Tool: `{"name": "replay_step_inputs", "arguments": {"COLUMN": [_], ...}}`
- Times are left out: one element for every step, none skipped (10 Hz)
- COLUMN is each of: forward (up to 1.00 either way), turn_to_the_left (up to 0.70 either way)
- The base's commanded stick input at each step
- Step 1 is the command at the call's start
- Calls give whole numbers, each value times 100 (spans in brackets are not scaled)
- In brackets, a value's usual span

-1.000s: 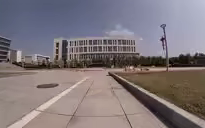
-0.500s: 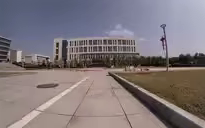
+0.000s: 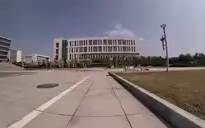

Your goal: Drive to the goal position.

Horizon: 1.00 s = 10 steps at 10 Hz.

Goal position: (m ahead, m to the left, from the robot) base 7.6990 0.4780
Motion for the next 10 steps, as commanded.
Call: {"name": "replay_step_inputs", "arguments": {"forward": [4, 5, 5, 4, 4, 4, 4, 4, 4, 4], "turn_to_the_left": [0, 0, 0, 0, 0, 0, 0, 0, 0, 0]}}
